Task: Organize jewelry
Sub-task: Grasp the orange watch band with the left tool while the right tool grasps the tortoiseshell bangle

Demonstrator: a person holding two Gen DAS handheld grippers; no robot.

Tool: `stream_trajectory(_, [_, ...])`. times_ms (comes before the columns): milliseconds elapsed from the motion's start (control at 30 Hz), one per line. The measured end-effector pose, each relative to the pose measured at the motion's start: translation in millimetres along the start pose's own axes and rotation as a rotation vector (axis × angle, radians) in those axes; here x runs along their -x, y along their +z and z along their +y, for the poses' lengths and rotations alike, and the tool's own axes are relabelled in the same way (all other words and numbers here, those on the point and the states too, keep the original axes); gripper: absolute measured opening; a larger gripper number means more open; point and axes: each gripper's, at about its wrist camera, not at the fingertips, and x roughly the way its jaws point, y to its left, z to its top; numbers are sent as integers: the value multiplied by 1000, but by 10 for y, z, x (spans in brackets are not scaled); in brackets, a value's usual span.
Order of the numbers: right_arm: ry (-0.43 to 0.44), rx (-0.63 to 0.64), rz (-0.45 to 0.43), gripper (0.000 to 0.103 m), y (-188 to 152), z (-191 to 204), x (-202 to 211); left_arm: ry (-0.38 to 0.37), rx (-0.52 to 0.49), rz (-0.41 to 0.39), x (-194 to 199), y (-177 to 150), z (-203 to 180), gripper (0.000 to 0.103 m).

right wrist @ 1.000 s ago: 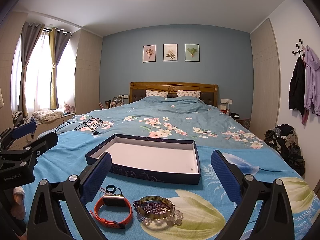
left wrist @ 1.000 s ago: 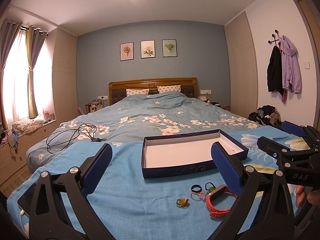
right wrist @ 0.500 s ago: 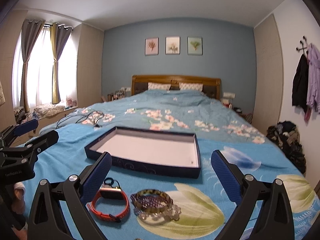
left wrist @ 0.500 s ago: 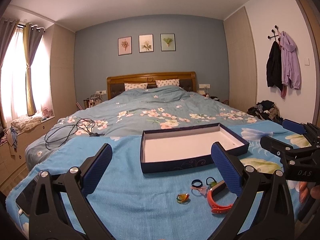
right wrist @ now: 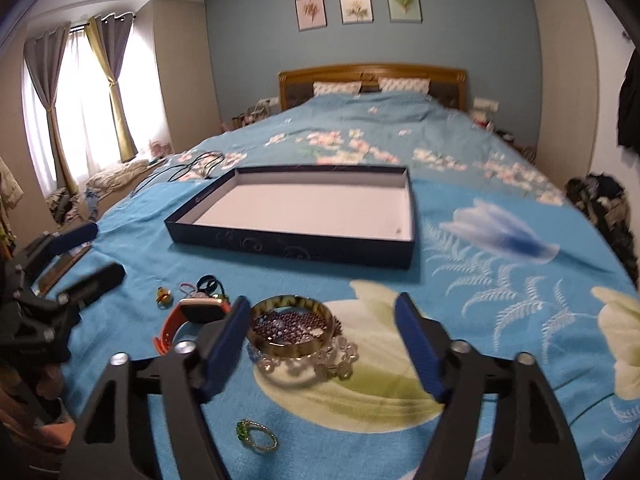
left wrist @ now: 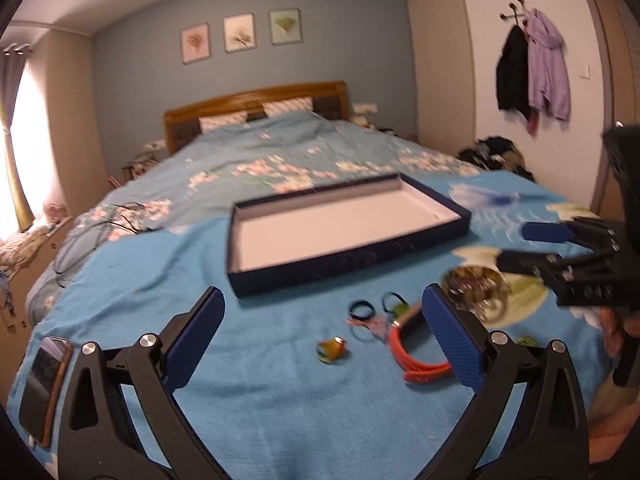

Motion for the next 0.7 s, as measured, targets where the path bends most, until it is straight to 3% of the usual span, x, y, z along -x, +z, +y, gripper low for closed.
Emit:
stream_trajectory(100, [28,2,43,52,65,-43,-102,-51,-18,43,-107,-30,-83,97])
stream_trajectory(233, [51,12,125,33,149,-101,-287,-136,-26,116,-244,-70,-152,84])
stream_trajectory(600, [102,62,291,21,203,-146,-631,-305,50,287,-535,-151,-150,49])
stream_trajectory(700, [124,59,318,21,198,-156,-673,-342,59,323,-575,-158,-140,35])
